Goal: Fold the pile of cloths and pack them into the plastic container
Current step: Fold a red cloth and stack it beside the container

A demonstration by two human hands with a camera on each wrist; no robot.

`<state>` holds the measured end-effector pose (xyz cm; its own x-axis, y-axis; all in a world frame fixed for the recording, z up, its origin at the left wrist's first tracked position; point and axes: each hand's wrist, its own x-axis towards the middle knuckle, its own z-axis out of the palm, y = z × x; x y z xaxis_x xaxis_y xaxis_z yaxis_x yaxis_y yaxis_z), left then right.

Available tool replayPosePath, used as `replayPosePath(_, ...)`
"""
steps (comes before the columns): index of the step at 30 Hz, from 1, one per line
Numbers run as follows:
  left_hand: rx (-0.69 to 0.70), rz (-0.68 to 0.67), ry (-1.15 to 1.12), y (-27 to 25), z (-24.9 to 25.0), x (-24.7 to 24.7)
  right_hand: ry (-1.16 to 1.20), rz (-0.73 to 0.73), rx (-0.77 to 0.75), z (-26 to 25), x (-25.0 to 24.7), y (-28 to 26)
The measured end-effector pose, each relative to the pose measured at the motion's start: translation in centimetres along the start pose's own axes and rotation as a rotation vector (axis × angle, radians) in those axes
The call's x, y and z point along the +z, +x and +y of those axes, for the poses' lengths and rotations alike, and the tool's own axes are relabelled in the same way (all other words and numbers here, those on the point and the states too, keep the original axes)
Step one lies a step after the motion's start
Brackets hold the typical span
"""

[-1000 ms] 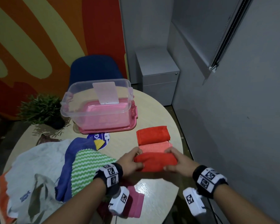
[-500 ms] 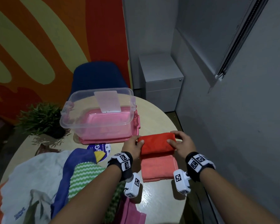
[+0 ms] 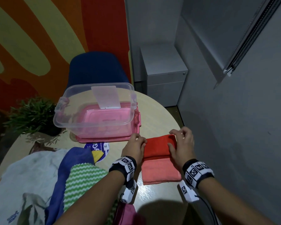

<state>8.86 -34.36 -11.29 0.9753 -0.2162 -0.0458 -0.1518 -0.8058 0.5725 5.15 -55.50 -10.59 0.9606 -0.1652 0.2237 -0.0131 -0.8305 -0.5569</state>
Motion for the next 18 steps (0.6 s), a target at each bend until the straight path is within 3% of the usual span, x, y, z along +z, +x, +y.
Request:
replayPosePath(3,0.111,0.000,0.170,0.0,-0.2,-0.1,-0.079,-0.110,-0.309,0.1,0.1,0.1)
replayPosePath(5,0.144,-0.069,0.246,-0.2,-0.3,-0.3,-0.117,-0.254,-0.395,1.3,0.8,-0.1)
replayPosePath(8,0.168,-0.189,0.360,-0.4,-1.0,-0.6,-0.159,-0.401,-0.372,3.4,1.7,-0.4)
replayPosePath(12,0.156,-0.303,0.451,-0.4,-1.7,-0.5,-0.122,-0.462,-0.336,4.6,2.2,-0.4)
replayPosePath(18,0.138,-0.356,0.549,-0.6,-1.6,0.3,-0.143,-0.534,-0.293,4.8,2.7,-0.5)
